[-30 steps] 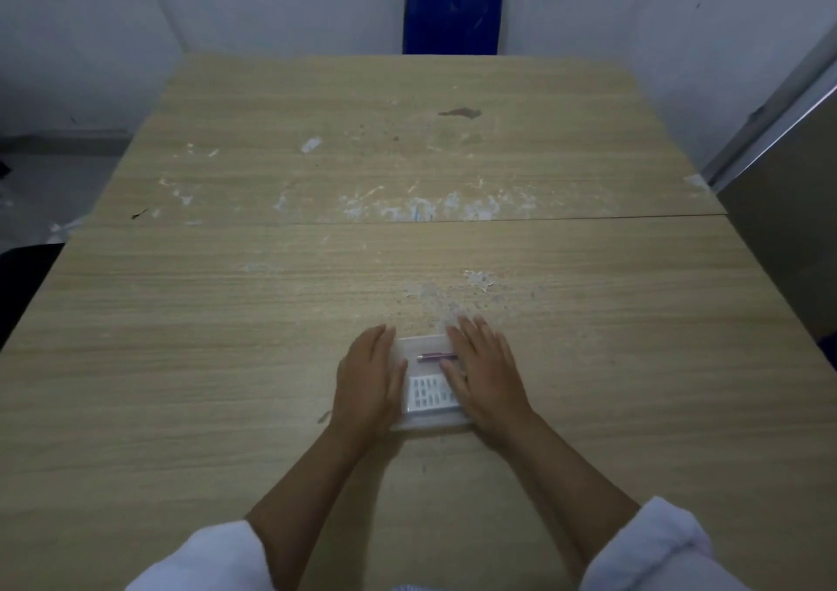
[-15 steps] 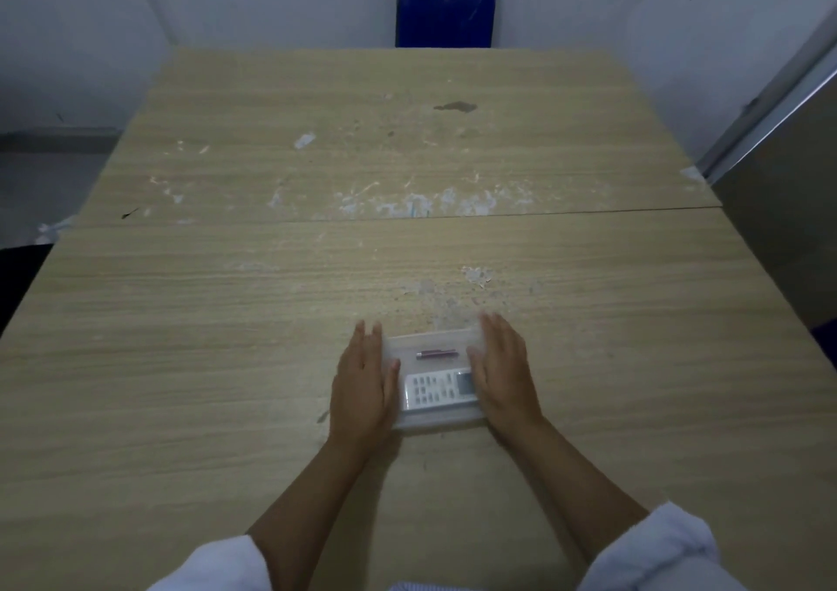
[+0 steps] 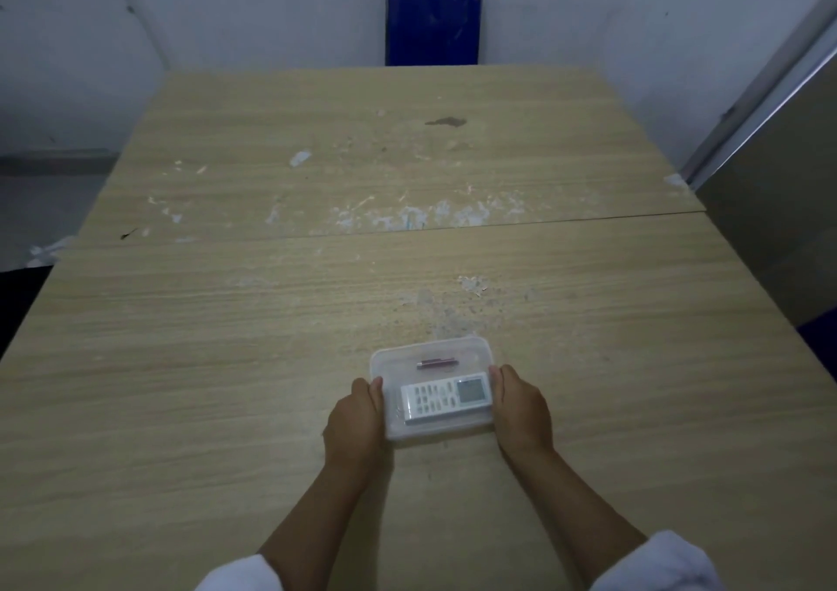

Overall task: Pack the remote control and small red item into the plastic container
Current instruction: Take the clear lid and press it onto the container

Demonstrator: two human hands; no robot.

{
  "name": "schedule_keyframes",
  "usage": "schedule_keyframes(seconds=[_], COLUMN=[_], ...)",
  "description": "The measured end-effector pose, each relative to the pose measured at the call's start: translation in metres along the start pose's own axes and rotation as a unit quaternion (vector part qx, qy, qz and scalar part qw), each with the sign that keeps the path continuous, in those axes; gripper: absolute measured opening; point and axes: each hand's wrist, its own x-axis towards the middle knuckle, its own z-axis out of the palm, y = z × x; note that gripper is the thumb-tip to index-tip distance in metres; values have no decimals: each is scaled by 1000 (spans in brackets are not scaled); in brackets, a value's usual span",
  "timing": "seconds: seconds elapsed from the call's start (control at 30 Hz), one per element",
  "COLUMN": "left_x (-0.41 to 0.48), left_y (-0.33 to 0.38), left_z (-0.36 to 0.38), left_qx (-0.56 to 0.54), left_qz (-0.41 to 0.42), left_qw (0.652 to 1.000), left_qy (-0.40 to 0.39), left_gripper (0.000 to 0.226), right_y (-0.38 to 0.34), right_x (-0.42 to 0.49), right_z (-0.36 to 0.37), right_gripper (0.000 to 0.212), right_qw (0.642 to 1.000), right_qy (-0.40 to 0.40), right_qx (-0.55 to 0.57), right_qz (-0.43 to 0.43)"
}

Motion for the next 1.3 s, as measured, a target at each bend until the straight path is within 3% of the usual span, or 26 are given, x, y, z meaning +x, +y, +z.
schedule_keyframes(seconds=[0.23,0.43,0.67,0.93,1.3], left_x=[-3,12,48,88,136], left_y=[1,24,115,234,320], left_z=[-6,-7,8,61,114], left_qx=[-96,-135,-163,-207,-148], left_qz=[34,60,76,61,70], left_qw=[995,989,983,974,983], left_qy=[19,18,-26,-75,-84], left_gripper=[31,19,11,28,13], right_y=[-6,-7,19,74,133], right_x=[0,16,75,179,281], right_z=[-9,-27,-77,-145,-166], right_gripper=[34,25,21,25,24], right_qw=[999,985,957,951,946], right_qy=[-1,-21,15,49,39], right_qx=[44,144,233,258,268], right_qz=[20,94,171,163,175])
